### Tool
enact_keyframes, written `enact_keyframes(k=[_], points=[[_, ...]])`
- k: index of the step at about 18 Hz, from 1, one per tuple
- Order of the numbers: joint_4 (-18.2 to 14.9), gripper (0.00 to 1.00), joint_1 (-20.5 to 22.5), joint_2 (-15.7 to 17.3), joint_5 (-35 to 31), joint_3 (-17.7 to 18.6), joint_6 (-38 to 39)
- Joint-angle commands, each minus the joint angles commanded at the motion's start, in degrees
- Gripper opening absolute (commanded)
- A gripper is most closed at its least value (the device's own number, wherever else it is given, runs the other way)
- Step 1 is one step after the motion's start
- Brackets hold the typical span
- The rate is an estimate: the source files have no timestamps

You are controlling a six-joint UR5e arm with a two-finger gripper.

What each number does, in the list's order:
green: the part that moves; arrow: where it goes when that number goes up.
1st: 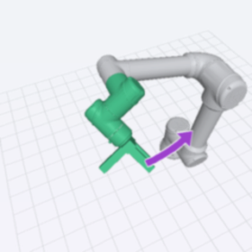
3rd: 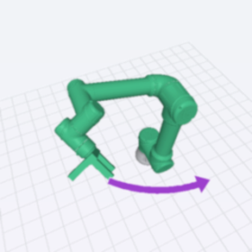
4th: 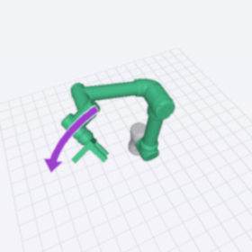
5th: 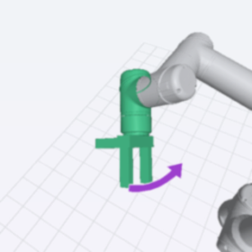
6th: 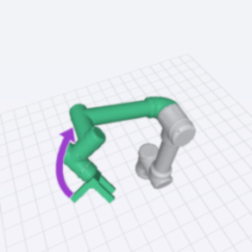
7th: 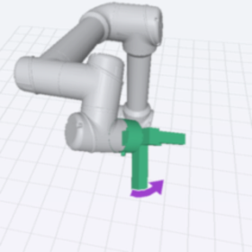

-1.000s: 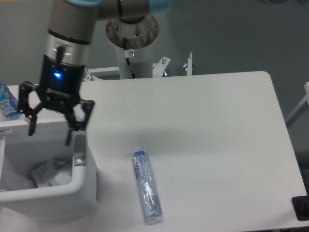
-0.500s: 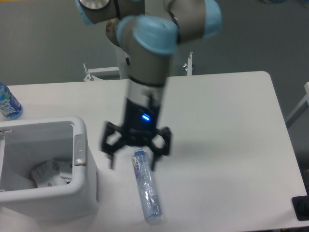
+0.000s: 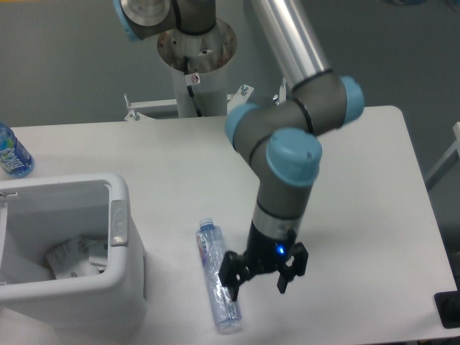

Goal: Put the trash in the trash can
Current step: 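Move the gripper over the clear water bottle and lower it, then close the gripper on the bottle's cap end and lift it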

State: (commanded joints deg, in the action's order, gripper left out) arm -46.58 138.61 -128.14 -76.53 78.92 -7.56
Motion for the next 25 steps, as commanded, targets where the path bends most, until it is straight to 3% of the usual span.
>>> enact_keyframes(k=[10, 23, 24, 25], points=[[0.3, 1.00, -4.4, -2.5, -3.1, 0.6, 0.1], [0.4, 1.00, -6.1, -4.4, -5.2, 0.9, 0.1], [0.4, 0.97, -6.2, -4.5, -5.4, 1.0, 0.0], [0.4, 0.88, -6.2, -4.4, -5.6, 1.3, 0.0]])
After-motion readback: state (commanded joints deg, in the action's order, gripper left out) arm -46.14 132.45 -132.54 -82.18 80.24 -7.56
